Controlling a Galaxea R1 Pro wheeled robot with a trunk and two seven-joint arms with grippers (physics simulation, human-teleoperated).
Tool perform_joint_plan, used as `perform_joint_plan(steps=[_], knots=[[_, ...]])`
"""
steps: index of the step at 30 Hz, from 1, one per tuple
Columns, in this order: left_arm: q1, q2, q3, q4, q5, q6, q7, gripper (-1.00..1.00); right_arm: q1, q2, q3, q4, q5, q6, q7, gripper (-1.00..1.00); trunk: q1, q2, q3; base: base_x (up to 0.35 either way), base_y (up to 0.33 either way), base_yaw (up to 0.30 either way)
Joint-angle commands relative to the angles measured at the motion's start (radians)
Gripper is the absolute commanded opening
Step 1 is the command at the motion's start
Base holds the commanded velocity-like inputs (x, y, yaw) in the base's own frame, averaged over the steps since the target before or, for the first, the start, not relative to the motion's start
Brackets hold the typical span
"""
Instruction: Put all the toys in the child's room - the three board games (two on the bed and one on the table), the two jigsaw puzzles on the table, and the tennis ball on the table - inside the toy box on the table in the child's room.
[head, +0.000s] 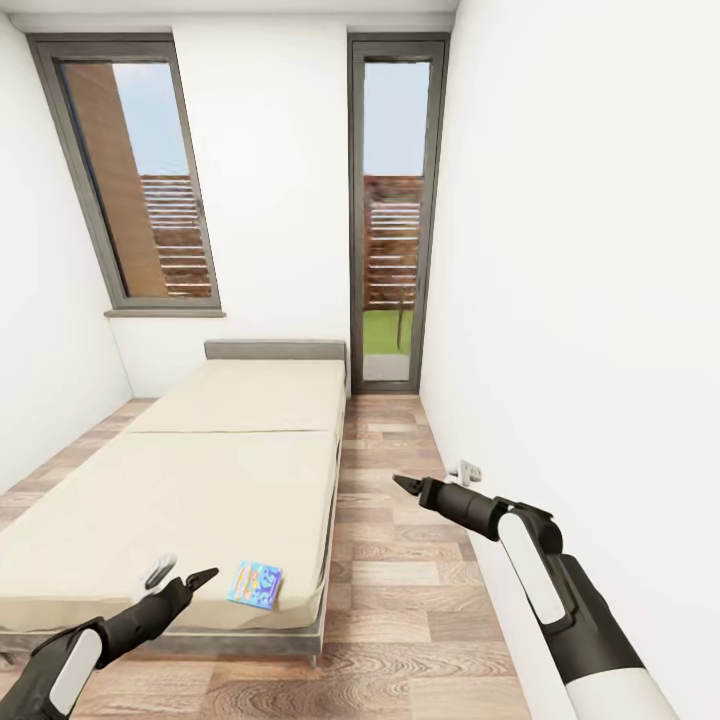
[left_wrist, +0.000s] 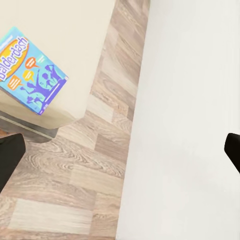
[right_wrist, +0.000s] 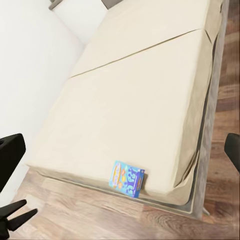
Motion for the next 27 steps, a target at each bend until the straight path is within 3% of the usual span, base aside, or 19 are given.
perform_joint_plan(steps=[1,4,8,18,27], knots=[[-0.002,0.000,0.002,0.001,0.007,0.007,-0.002,1.00,0.000,0.001,0.001,-0.002,0.001,0.006,-0.019,1.00,0.004,-0.008,-0.005,0.000,0.000,0.000],[-0.005,0.003,0.002,0.002,0.018,0.007,-0.003,1.00,0.000,0.017,0.001,-0.007,-0.004,0.014,-0.143,1.00,0.016,-0.029,-0.014,0.000,0.000,0.000],[-0.007,0.006,0.002,0.002,0.033,0.011,-0.005,1.00,0.001,0.032,0.001,-0.010,-0.006,0.016,-0.224,1.00,0.031,-0.057,-0.026,0.000,0.000,0.000],[-0.008,0.008,0.001,0.003,0.064,0.047,-0.006,1.00,0.001,0.039,-0.006,-0.011,-0.006,0.016,-0.261,1.00,0.069,-0.127,-0.058,0.000,0.000,0.000],[-0.008,0.034,0.002,0.003,0.093,0.116,-0.014,1.00,0.001,0.038,-0.010,-0.011,-0.006,0.016,-0.263,1.00,0.104,-0.190,-0.086,0.000,0.000,0.000]])
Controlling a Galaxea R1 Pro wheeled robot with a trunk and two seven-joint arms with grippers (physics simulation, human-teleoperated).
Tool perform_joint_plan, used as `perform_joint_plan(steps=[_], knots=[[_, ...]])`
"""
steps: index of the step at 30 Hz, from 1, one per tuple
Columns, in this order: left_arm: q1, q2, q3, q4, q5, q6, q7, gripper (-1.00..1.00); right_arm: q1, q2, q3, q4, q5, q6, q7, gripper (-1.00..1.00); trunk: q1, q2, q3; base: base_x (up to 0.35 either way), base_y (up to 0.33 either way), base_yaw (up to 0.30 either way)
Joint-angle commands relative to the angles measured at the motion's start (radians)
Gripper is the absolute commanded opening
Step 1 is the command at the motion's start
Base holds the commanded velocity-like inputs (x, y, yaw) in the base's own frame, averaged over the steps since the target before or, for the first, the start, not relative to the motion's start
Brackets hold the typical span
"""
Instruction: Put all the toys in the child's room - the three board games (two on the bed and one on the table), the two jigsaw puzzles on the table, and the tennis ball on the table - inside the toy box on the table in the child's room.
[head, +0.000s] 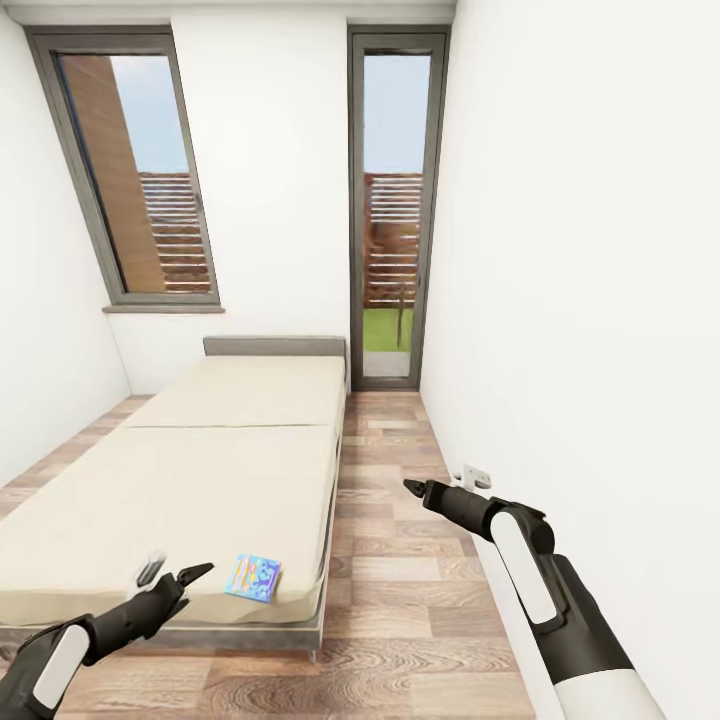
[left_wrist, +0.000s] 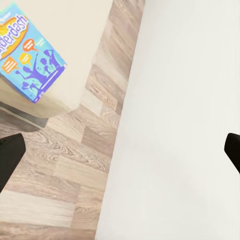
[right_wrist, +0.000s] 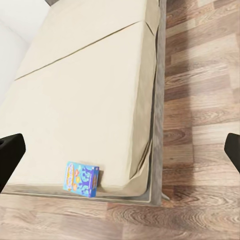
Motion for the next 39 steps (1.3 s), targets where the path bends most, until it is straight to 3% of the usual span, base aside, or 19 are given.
perform_joint_plan(steps=[1,7,14,39], knots=[[-0.001,0.011,0.003,0.000,0.011,0.011,-0.003,1.00,-0.001,0.000,0.000,-0.001,-0.007,0.004,-0.006,1.00,0.004,-0.008,-0.004,0.000,0.000,0.000],[-0.001,0.048,0.002,0.000,0.062,0.038,-0.013,1.00,-0.001,0.000,0.000,-0.001,-0.007,0.004,-0.006,1.00,0.027,-0.050,-0.023,0.000,0.000,0.000],[-0.001,0.057,0.002,0.000,0.092,0.065,-0.040,1.00,-0.001,-0.001,-0.003,-0.001,-0.007,0.004,-0.007,1.00,0.054,-0.099,-0.045,0.000,0.000,0.000],[-0.001,0.056,0.002,0.001,0.092,0.055,-0.037,1.00,-0.001,-0.001,-0.025,0.000,-0.008,0.004,-0.006,1.00,0.150,-0.274,-0.123,0.000,0.000,0.000]])
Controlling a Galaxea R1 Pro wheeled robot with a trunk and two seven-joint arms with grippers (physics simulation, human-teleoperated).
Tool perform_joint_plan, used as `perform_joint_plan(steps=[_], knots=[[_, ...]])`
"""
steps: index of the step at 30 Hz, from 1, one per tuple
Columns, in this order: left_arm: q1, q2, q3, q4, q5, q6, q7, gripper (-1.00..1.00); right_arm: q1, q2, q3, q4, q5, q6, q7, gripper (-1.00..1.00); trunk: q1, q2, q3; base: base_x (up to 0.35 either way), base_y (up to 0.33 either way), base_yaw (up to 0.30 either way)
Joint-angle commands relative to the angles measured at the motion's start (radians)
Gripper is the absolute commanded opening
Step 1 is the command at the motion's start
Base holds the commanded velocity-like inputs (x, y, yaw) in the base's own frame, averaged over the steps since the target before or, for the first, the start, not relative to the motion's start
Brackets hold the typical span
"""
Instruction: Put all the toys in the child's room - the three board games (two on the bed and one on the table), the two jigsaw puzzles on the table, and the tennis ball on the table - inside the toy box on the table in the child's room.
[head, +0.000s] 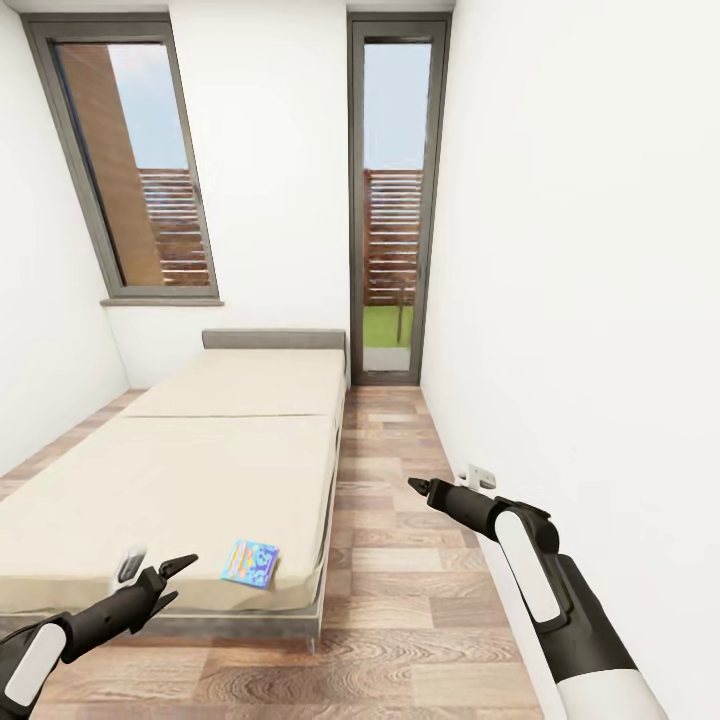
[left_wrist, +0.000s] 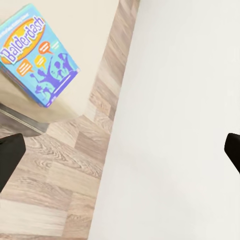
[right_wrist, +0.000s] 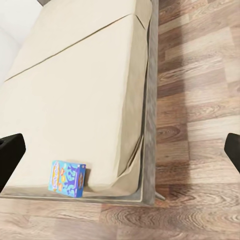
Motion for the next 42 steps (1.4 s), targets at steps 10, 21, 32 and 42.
perform_joint_plan(steps=[10,21,32,42], knots=[[-0.001,-0.002,0.001,0.002,0.000,-0.015,0.005,1.00,-0.001,0.001,0.000,-0.001,-0.007,0.004,-0.006,1.00,0.038,-0.071,-0.033,0.000,0.000,0.000],[-0.001,0.000,0.001,0.002,-0.001,-0.019,0.005,1.00,-0.001,0.000,0.000,-0.001,-0.007,0.004,-0.006,1.00,0.081,-0.148,-0.067,0.000,0.000,0.000],[-0.001,0.001,0.001,0.002,-0.001,-0.020,0.003,1.00,-0.001,-0.001,0.000,-0.001,-0.007,0.004,-0.006,1.00,0.123,-0.225,-0.101,0.000,0.000,0.000],[-0.001,0.001,0.001,0.002,-0.004,-0.019,0.001,1.00,-0.001,-0.002,0.000,-0.001,-0.008,0.004,-0.005,1.00,0.161,-0.295,-0.133,0.000,0.000,0.000]])
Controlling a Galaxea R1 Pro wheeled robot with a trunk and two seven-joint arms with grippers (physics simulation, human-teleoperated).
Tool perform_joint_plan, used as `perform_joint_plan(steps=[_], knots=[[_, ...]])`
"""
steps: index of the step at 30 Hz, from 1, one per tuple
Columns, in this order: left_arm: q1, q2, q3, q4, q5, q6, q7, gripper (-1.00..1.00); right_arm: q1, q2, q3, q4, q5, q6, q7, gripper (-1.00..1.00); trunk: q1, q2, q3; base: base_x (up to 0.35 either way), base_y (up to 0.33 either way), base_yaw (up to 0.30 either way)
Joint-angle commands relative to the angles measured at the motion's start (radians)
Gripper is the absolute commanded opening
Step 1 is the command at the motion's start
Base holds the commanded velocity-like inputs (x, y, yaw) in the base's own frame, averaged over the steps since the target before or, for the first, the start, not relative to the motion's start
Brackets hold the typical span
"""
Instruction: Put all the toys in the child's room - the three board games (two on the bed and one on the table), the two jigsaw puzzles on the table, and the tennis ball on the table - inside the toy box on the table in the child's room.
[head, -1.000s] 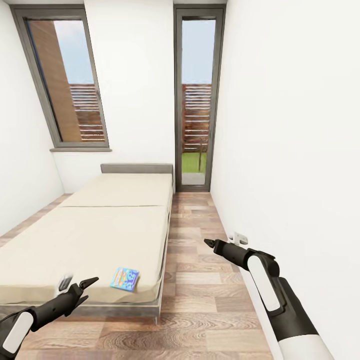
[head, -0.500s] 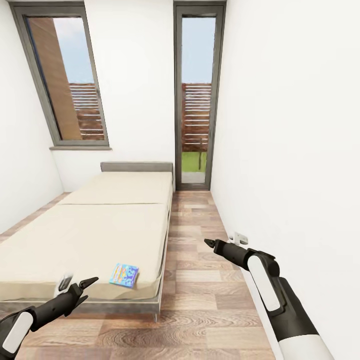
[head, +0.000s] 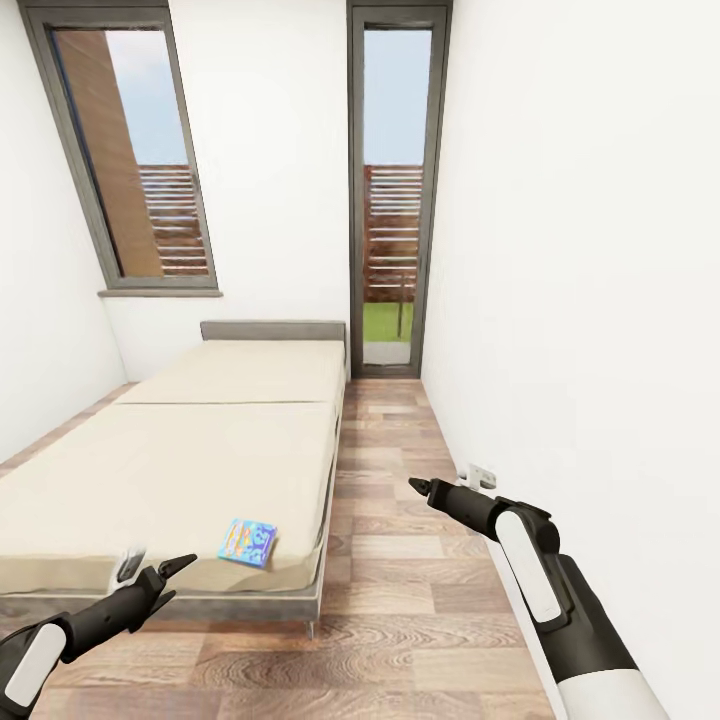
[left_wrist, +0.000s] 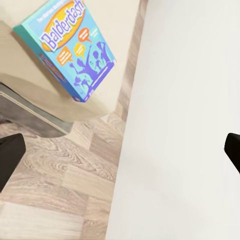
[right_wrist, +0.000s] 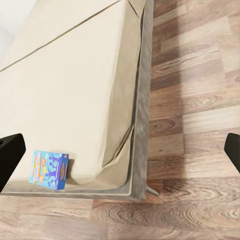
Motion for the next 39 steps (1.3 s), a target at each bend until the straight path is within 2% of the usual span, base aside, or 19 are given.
perform_joint_plan(steps=[1,30,32,39], knots=[[-0.001,0.000,0.002,0.000,0.002,0.006,-0.002,1.00,-0.001,0.000,0.000,-0.001,-0.007,0.004,-0.006,1.00,0.004,-0.008,-0.004,0.000,0.000,0.000],[-0.001,-0.002,0.001,0.000,-0.002,0.006,-0.006,1.00,-0.001,0.004,0.003,-0.001,-0.007,0.004,-0.008,1.00,0.115,-0.211,-0.095,0.000,0.000,0.000],[-0.001,-0.014,-0.001,-0.009,0.002,0.010,-0.001,1.00,-0.001,0.012,0.000,0.011,-0.006,-0.007,-0.006,1.00,0.115,-0.211,-0.095,0.000,0.000,0.000],[-0.001,-0.018,-0.001,-0.009,0.000,0.009,0.008,1.00,-0.001,0.012,0.000,0.013,-0.006,-0.007,-0.006,1.00,0.115,-0.211,-0.095,0.000,0.000,0.000]])
